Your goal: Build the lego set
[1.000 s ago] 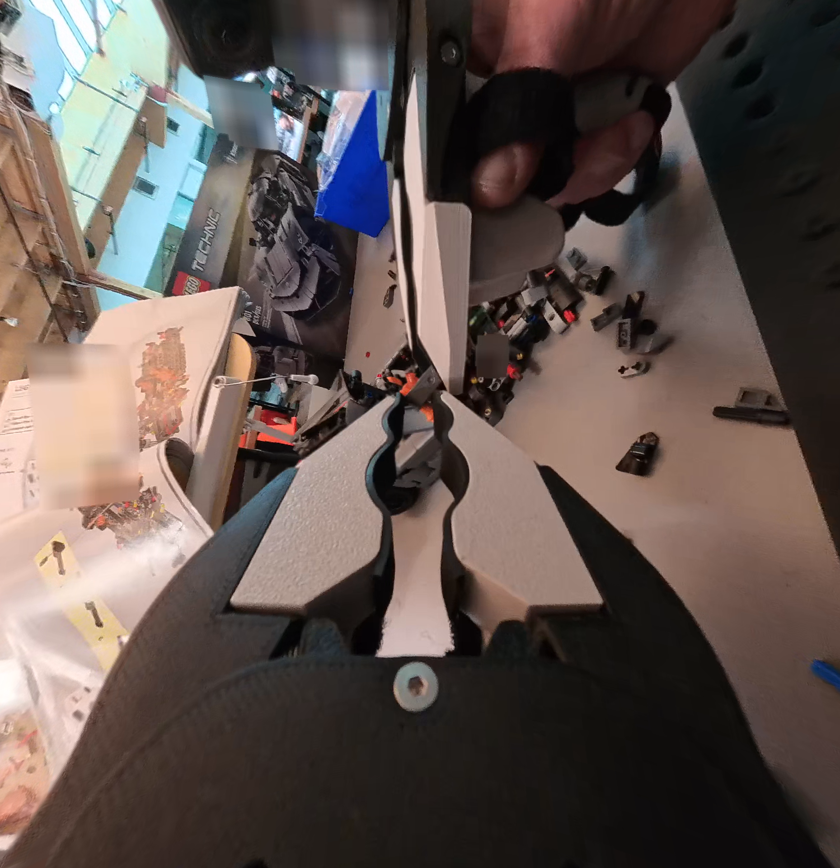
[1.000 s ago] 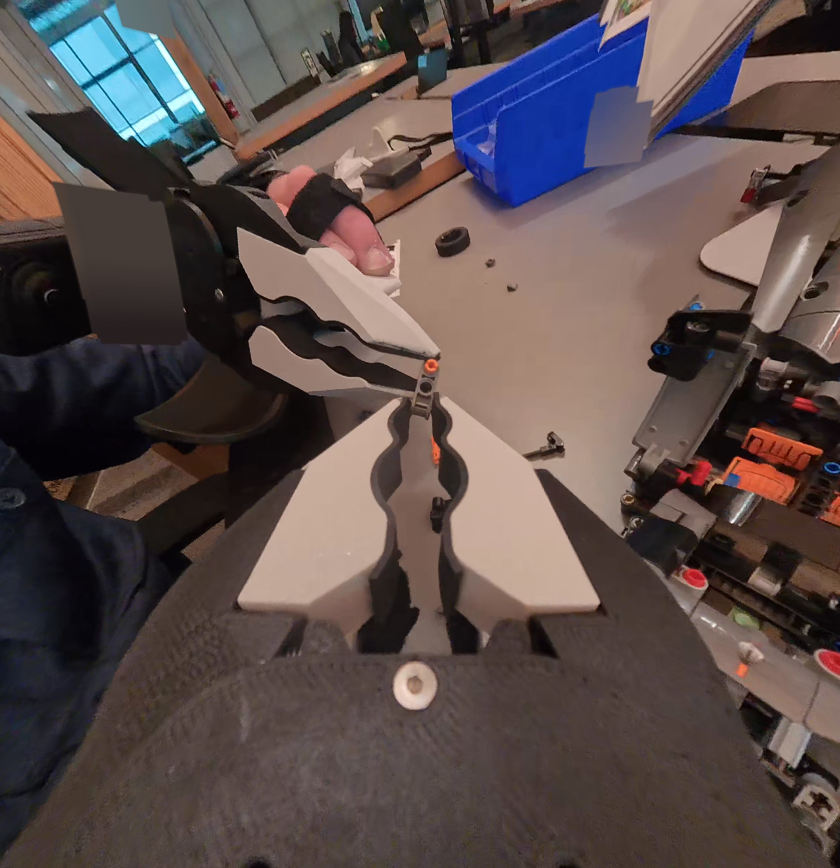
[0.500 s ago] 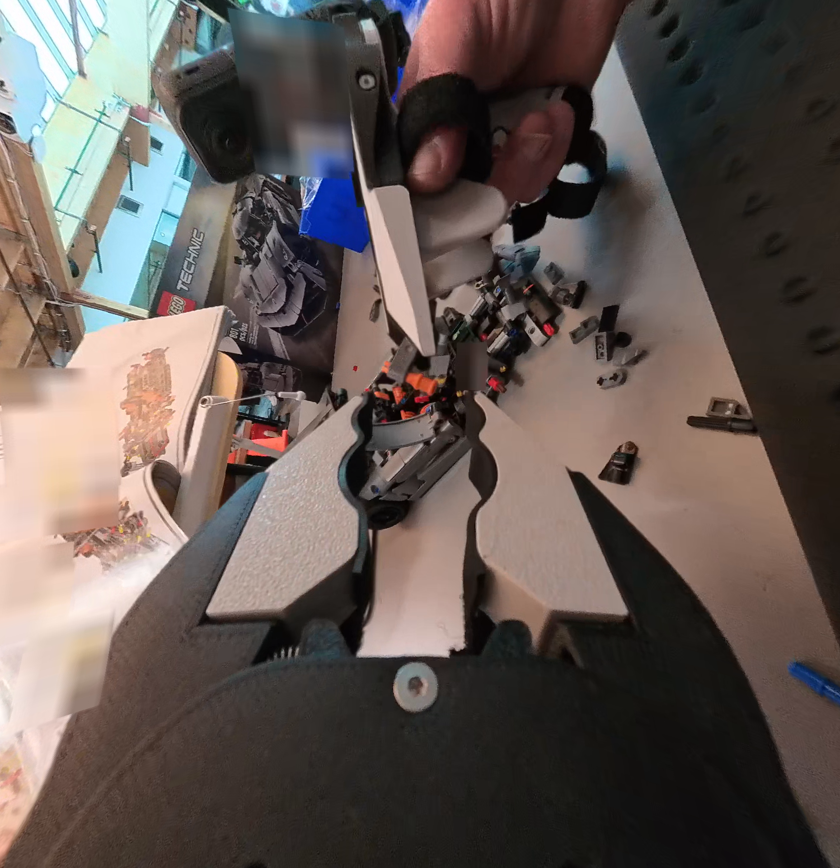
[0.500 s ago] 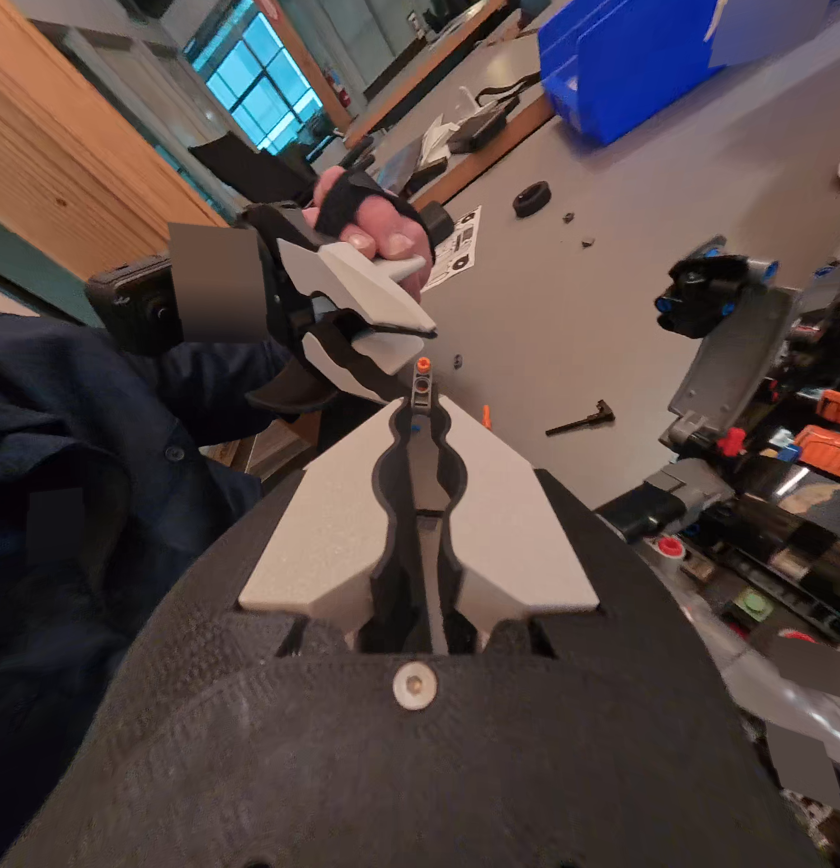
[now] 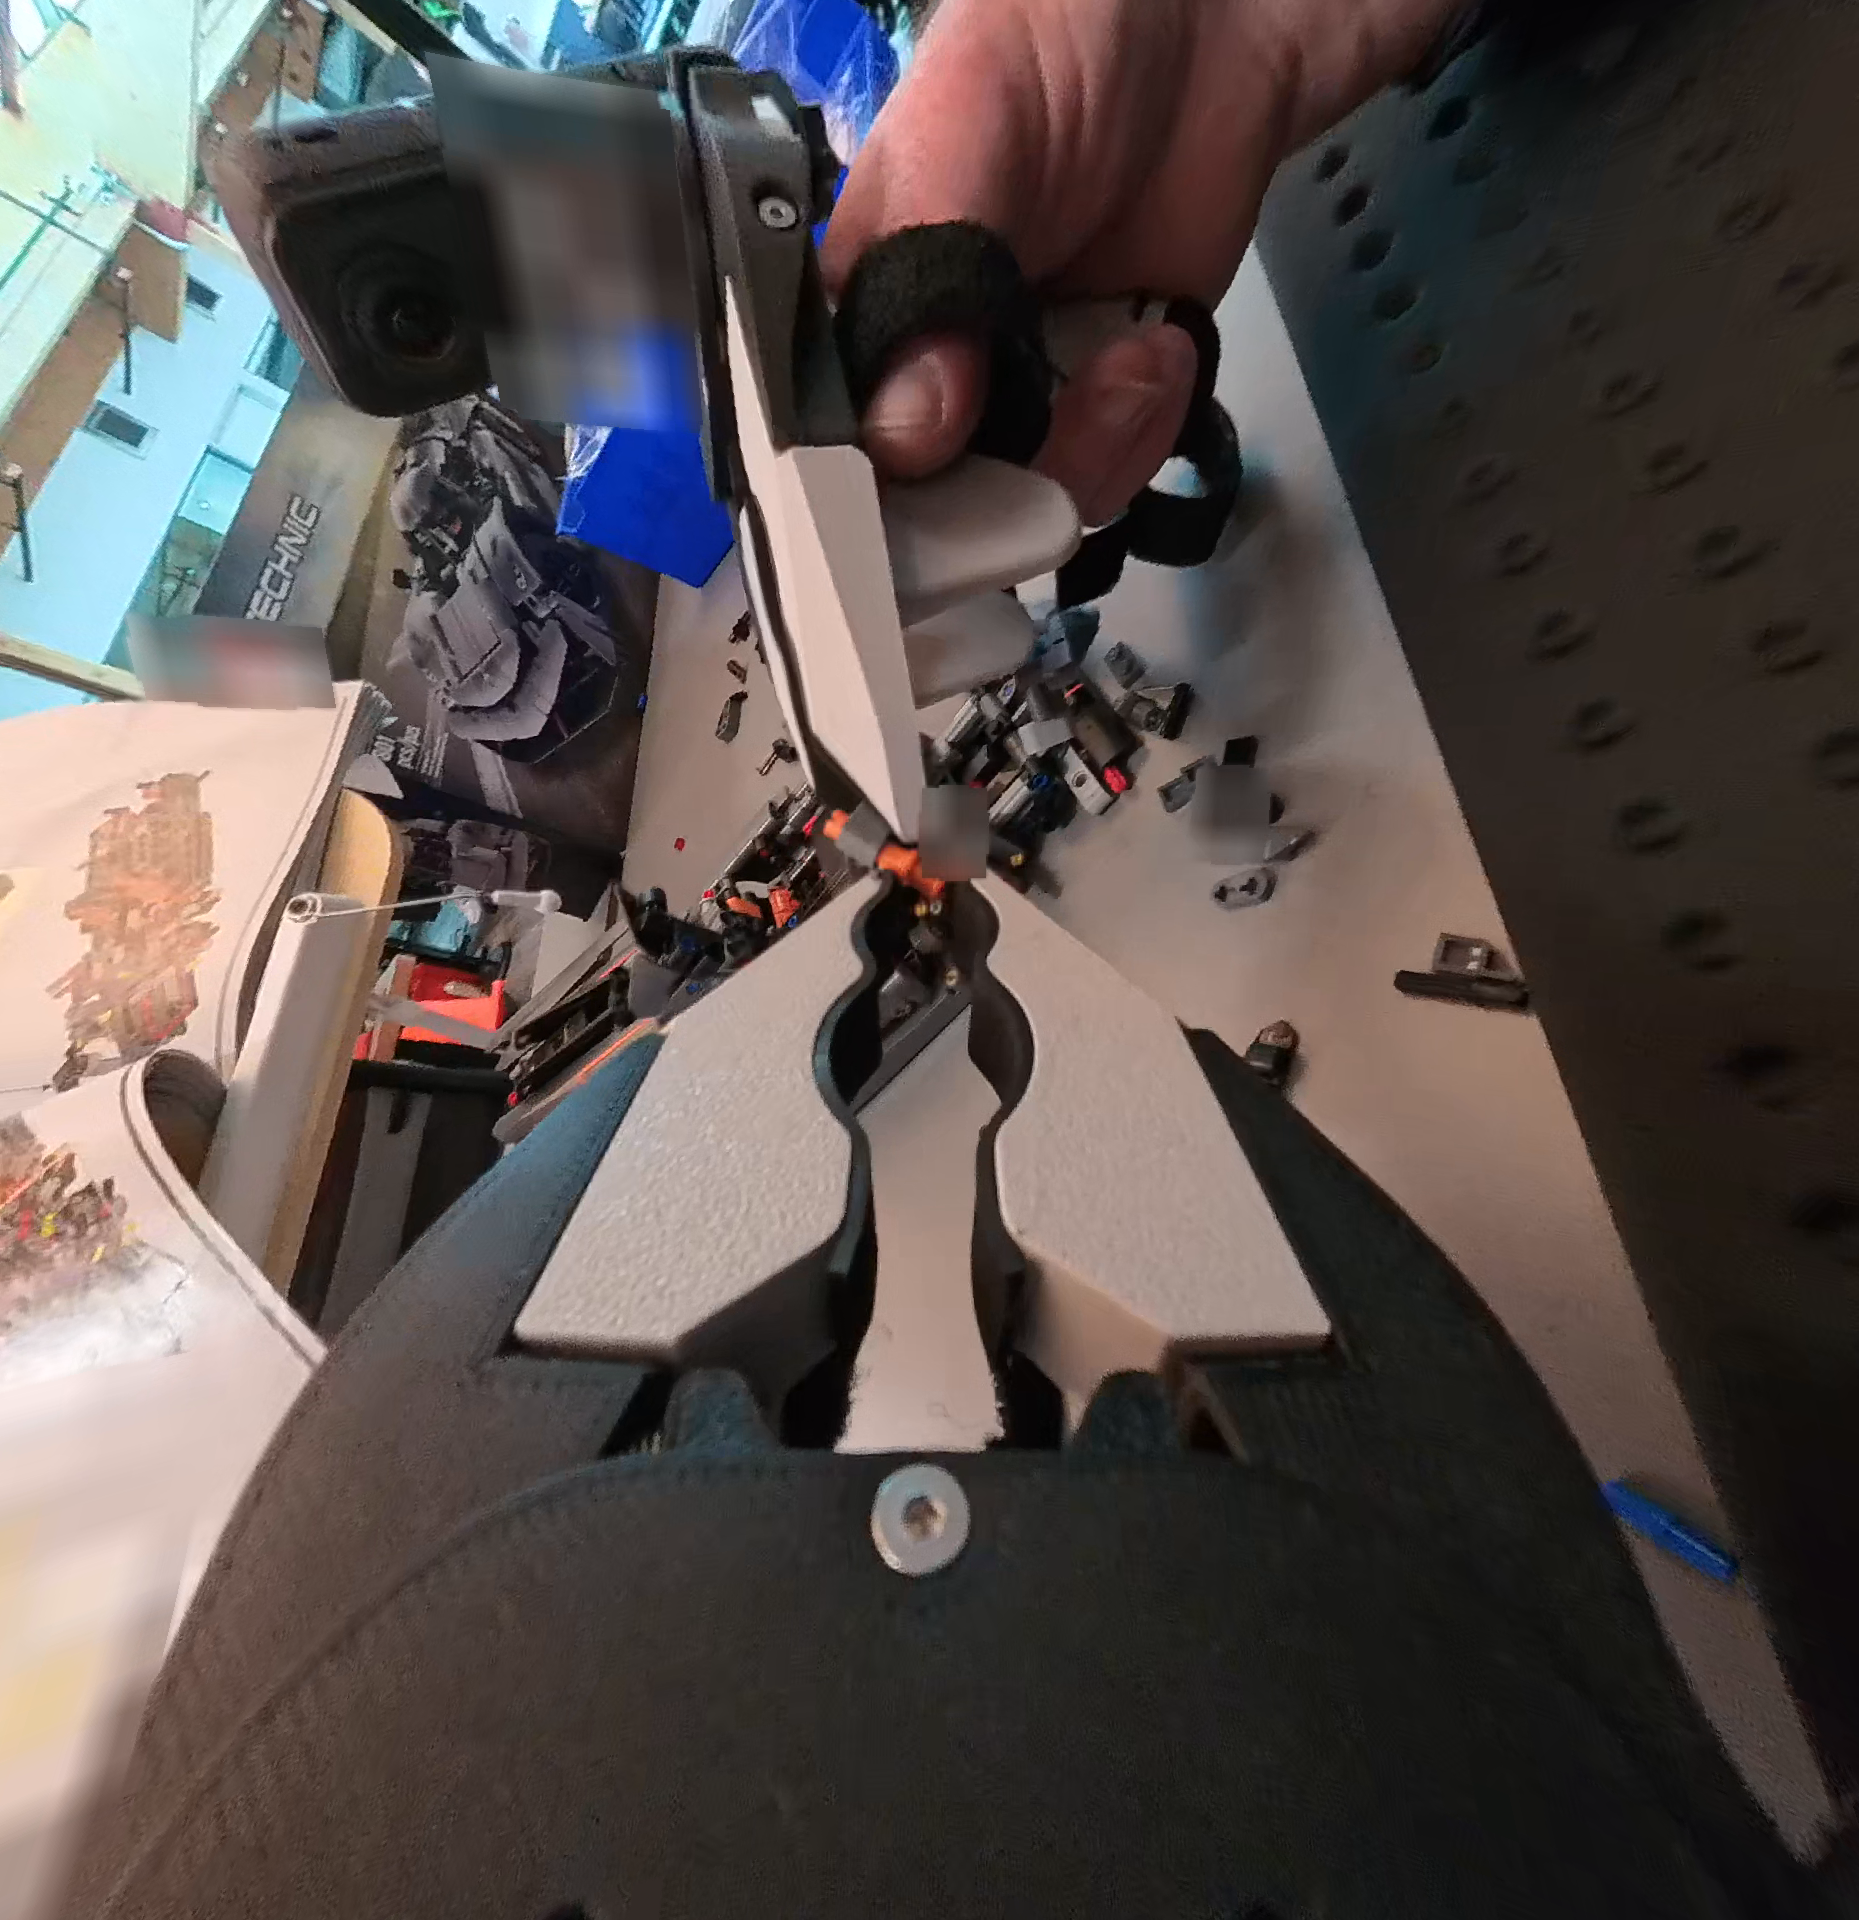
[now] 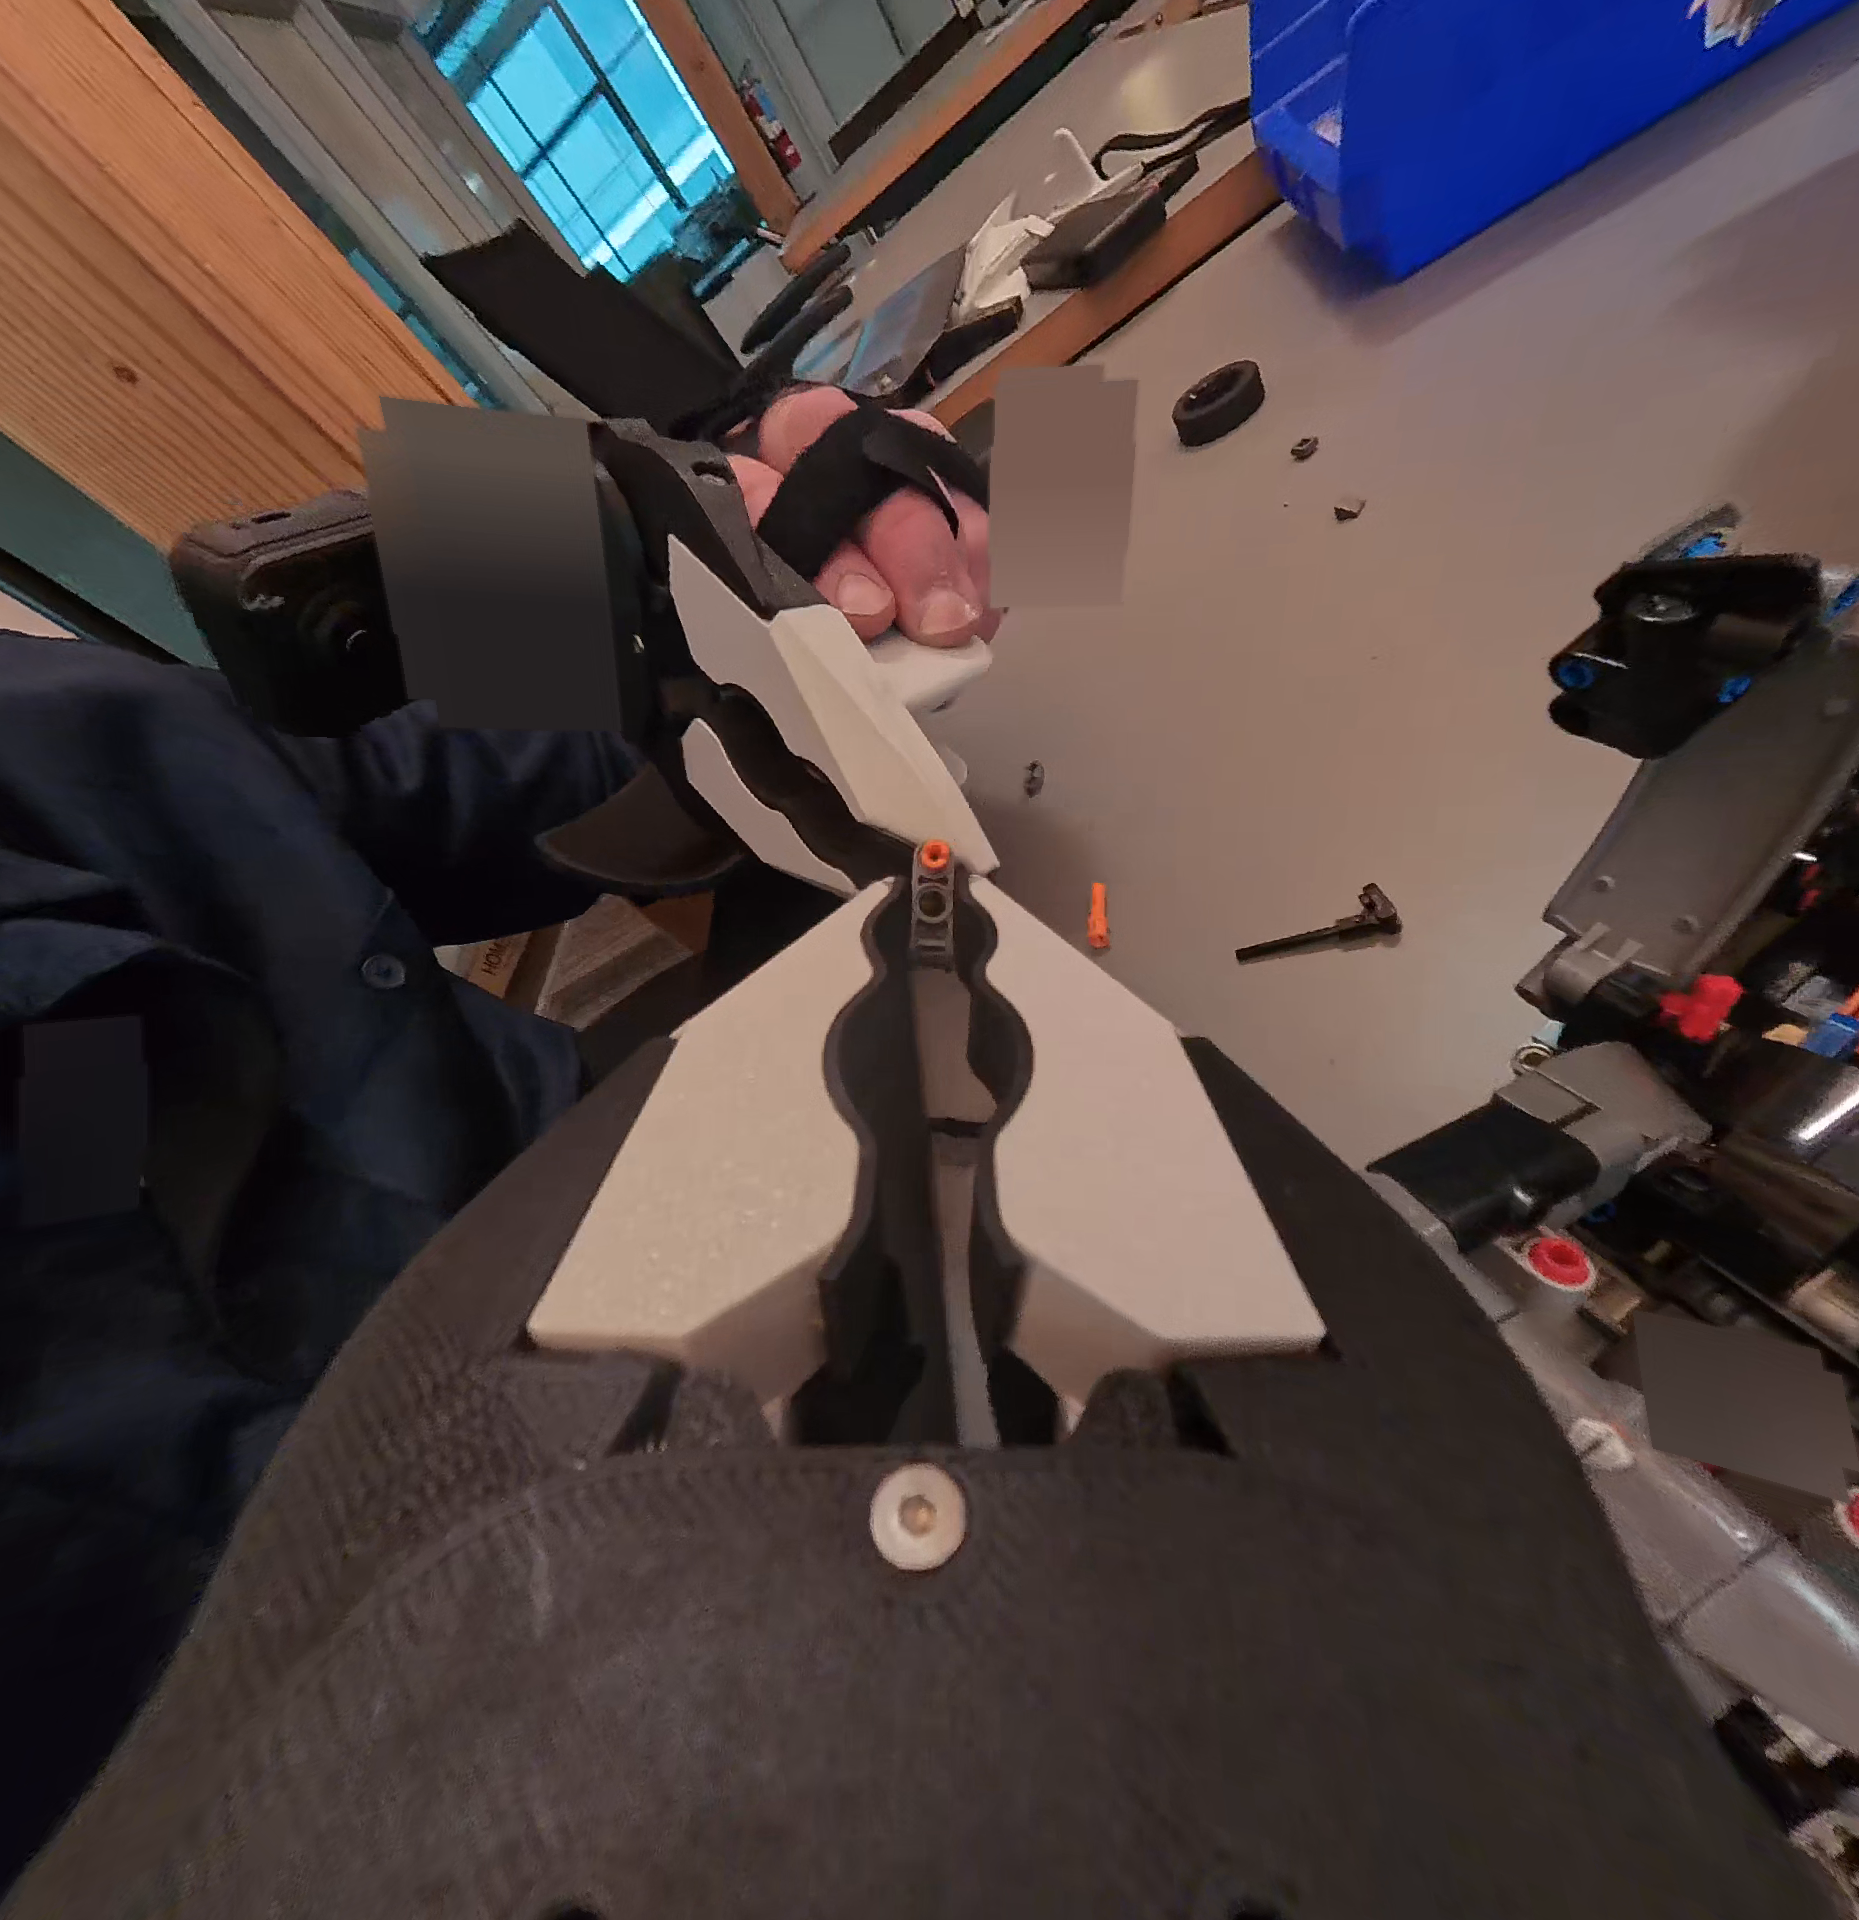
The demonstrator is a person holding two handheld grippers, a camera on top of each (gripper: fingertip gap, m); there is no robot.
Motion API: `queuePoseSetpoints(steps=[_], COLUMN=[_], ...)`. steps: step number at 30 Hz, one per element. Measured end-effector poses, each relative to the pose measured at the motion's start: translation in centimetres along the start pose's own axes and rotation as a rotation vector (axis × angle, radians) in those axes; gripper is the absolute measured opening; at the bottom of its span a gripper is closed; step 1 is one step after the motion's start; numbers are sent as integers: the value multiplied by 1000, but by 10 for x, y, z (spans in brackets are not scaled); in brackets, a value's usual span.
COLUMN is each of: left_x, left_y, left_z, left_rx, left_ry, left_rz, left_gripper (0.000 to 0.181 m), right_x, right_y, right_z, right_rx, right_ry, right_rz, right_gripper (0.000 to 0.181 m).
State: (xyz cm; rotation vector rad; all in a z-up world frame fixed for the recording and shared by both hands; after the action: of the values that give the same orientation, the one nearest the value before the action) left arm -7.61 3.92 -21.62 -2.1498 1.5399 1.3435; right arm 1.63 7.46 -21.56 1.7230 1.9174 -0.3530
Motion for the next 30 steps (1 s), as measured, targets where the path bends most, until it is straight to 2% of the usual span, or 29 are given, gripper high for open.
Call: queuePoseSetpoints(steps=[4, 6, 10, 21, 24, 30], left_x=[2, 1, 5, 11, 13, 21], left_y=[-4, -4, -5, 0, -1, -3], left_z=[3, 0, 0, -3, -5, -5], left_rx=[-33, -26, -35, -55, -51, -46], left_ry=[-25, -23, -41, -156, -139, -130], left_rz=[-17, -22, -10, -1, 29, 85], left_gripper=[8, 16, 16, 12, 19, 19], right_x=[1, -1, -1, 0, -1, -1], right_y=[0, -2, -4, 0, -3, -6], right_z=[2, 3, 7, 10, 14, 21], right_rx=[-46, -57, -99, -128, -166, -230], right_ry=[56, 55, 80, -12, -16, -4], right_rz=[58, 44, 55, -52, -56, -63], right_gripper=[5, 5, 5, 5, 5, 5])
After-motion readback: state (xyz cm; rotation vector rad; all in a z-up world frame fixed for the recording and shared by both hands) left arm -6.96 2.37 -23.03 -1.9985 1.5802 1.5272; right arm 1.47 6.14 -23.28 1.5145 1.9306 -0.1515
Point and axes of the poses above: each gripper's, where its closed fingertips meet, y back along the fingers, z out of its underside, x = y × z across the jaws, the point moved 6 cm from there along y, back along the fingers, and after that the axes turned 5 degrees about x, right-handed, at the moved point
